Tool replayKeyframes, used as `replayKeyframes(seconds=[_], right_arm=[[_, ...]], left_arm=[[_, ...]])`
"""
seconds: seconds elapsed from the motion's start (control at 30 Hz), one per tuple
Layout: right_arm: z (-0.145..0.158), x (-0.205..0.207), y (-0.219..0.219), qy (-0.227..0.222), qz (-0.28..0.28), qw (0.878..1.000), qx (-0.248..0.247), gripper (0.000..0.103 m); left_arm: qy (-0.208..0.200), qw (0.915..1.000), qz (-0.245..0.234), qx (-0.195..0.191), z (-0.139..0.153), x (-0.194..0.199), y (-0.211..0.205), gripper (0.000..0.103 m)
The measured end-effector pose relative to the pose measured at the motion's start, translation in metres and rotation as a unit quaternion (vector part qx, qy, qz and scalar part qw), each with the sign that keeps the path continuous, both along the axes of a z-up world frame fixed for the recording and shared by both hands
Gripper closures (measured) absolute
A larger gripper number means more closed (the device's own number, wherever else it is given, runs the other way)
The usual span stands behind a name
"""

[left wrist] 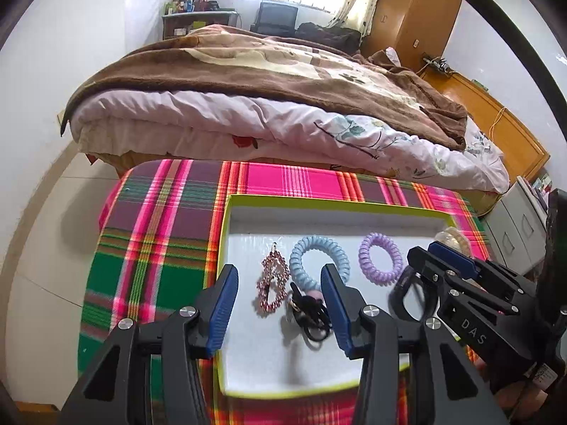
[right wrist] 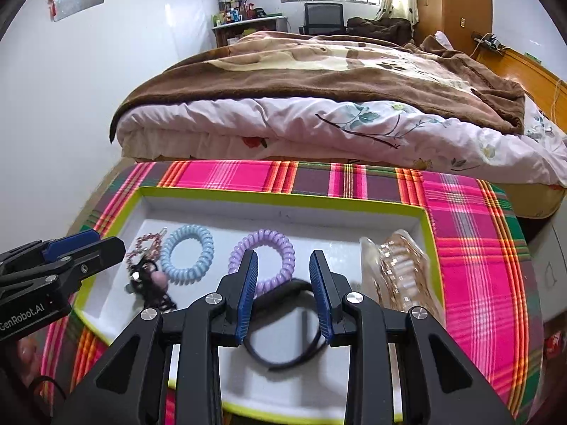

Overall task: Organize jewelry
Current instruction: 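Carry both items into the yellow box and open both grippers, then withdraw both grippers from the box over the remaining bracelets, then grasp the dark brown beaded bracelet with the right gripper and lift it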

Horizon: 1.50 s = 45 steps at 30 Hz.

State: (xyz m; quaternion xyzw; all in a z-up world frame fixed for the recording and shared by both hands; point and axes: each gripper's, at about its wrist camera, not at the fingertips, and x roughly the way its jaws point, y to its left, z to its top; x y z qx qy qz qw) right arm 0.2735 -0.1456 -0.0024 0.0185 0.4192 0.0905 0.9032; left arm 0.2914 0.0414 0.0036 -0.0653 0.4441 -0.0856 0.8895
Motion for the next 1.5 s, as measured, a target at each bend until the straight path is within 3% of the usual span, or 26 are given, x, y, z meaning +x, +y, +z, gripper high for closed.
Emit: replayKeyframes(seconds=[0.33,0.57,0.73,1.0,1.27,1.33,1.5], right_arm=[[0.021,-0.043,-0.01,-0.019,0.004,1.0,0.013,0.071],[0.02,-0.077,-0.024,-0.021,0.01,1.0,0.02,0.071],[0.012,-0.1,-0.035,-0.015,0.018,0.999,0.024,0.071],[-0.005,-0.135,-0.047,-0.003,0.034,0.998,0.046,0.069],[-0.028,-0.146,-0.029,0.031,0.089,0.994,0.048,0.067],[-0.031,-0.144,-0.022,0.035,0.095,0.994,0.043,0.057],[-0.036,-0.137,-0.008,0.035,0.095,0.995,0.008,0.055]], left_arm=[[-0.023,0.9997,0.002,-0.004,0.029,-0.046,0.004,0.054],[-0.033,0.9994,0.001,-0.007,0.04,-0.083,0.008,0.054],[-0.031,0.9994,-0.003,-0.014,0.035,-0.107,0.011,0.042],[-0.026,0.9991,-0.001,-0.034,0.019,-0.143,0.017,0.042],[-0.009,0.9984,0.021,-0.051,0.002,-0.167,0.035,0.042],[-0.007,0.9981,0.028,-0.055,0.0,-0.171,0.04,0.042],[-0.001,0.9977,0.036,-0.057,-0.006,-0.176,0.048,0.04]])
